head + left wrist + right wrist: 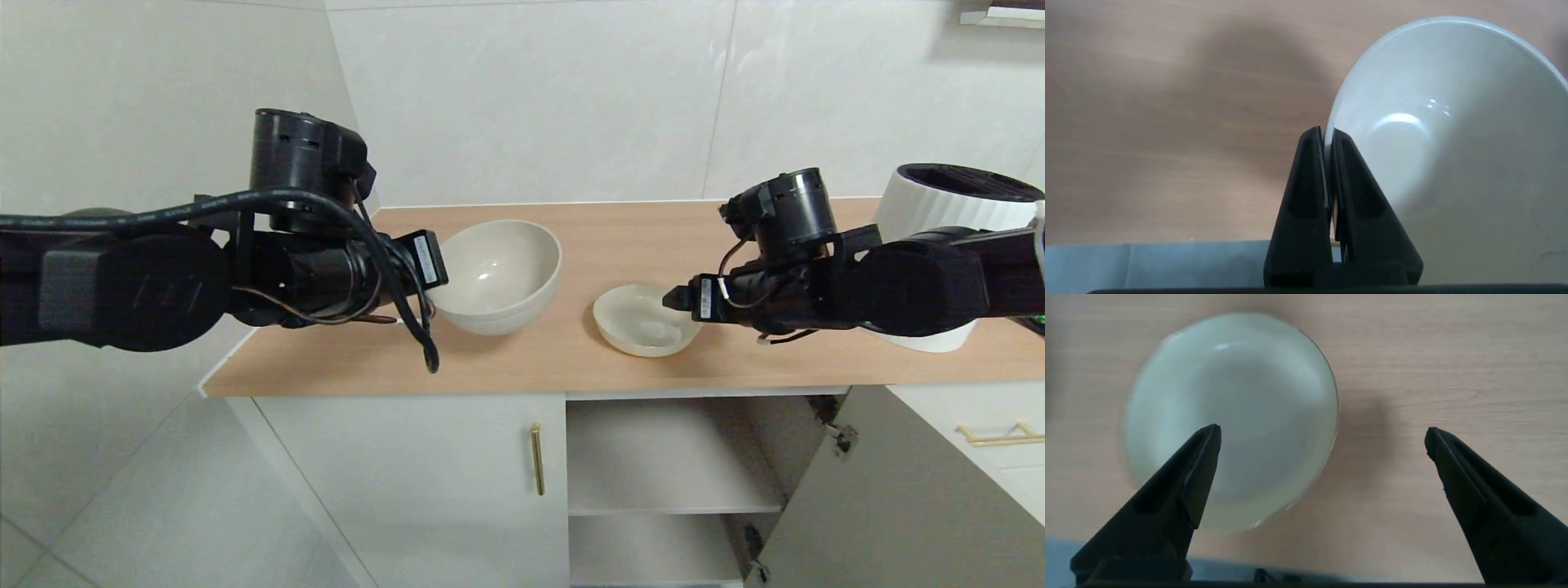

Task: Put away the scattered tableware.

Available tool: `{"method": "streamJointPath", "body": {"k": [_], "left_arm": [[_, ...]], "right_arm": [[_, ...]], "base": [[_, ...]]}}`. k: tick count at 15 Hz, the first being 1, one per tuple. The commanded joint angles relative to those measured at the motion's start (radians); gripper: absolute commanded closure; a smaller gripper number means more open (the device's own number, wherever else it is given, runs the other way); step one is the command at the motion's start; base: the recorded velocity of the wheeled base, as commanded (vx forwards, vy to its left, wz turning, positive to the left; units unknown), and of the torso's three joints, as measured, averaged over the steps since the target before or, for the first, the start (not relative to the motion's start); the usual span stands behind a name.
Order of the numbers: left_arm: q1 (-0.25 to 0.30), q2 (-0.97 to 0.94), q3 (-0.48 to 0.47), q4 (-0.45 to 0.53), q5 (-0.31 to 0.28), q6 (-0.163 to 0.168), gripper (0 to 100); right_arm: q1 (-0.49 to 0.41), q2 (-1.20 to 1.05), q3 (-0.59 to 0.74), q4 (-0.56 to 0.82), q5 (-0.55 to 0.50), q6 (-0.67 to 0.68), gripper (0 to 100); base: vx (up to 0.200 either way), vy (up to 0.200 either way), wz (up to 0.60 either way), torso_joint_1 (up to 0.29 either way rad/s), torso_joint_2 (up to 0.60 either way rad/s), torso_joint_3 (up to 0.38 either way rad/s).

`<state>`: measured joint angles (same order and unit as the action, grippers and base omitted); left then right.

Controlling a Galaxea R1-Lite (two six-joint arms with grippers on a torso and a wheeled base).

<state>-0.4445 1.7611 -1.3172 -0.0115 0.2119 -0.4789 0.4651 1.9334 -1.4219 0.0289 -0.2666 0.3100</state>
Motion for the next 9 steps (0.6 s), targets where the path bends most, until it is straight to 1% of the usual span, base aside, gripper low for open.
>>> {"method": "streamJointPath", "body": {"k": [1, 2, 6, 7, 9], "left_arm": [[-0.002, -0.037, 0.007, -0.001, 0.0, 0.002, 100], [-0.008, -0.038, 0.007, -0.001, 0.0, 0.002, 100], [-0.01, -0.04, 0.009, -0.001, 0.0, 0.002, 100], [-0.01, -0.041, 0.009, -0.001, 0.0, 0.002, 100], [-0.01, -0.043, 0.007, -0.001, 0.0, 0.002, 100]], "right_arm": [[-0.003, 0.084, -0.035, 0.0, -0.033, 0.001, 0], [-0.011, 0.102, -0.046, 0.0, -0.046, 0.001, 0], [-0.017, 0.125, -0.054, -0.006, -0.046, 0.004, 0], [-0.017, 0.128, -0.055, -0.007, -0.046, 0.004, 100], [-0.016, 0.13, -0.054, -0.032, -0.043, 0.008, 100]], "base": [[0.0, 0.0, 0.0, 0.0, 0.0, 0.0], [0.0, 0.0, 0.0, 0.0, 0.0, 0.0], [0.0, 0.0, 0.0, 0.0, 0.0, 0.0], [0.0, 0.0, 0.0, 0.0, 0.0, 0.0], [0.0, 0.0, 0.0, 0.0, 0.0, 0.0]]}}
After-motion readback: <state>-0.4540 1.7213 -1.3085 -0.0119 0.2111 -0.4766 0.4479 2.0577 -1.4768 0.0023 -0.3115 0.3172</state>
